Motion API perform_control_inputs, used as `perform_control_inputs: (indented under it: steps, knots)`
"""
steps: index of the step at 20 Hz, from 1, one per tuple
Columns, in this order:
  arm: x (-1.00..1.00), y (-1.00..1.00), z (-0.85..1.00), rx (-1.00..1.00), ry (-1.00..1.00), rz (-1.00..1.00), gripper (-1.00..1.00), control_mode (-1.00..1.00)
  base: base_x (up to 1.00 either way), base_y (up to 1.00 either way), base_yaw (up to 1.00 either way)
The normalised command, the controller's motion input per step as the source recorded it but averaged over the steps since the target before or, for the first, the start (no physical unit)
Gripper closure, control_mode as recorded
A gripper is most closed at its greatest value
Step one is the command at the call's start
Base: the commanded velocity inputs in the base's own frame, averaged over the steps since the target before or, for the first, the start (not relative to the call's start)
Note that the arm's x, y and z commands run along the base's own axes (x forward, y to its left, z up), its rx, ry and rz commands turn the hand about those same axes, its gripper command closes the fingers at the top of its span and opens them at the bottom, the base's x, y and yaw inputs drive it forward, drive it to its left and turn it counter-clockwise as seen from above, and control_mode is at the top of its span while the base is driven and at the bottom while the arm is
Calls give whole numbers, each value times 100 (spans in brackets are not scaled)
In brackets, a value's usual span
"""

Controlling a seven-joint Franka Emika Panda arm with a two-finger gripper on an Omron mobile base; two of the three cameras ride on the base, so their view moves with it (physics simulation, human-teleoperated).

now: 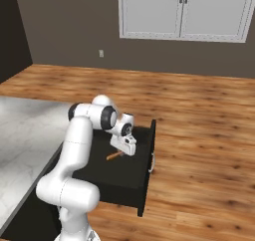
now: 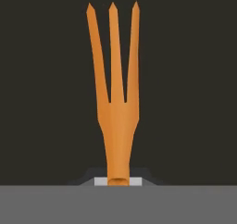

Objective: Organize the utensils by type. Pick up the wooden spoons from the counter and place them in the open cabinet. Then pick up the metallic utensils from the counter and place them in the open drawer.

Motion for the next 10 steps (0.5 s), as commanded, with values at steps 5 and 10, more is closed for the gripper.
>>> perform_control_inputs:
  steps: [5,10]
  knots:
    - [3,14,-2,0,16,0,-100,-100,0,0,0]
    - [1,6,0,0,5,0,-100,-100,0,0,0]
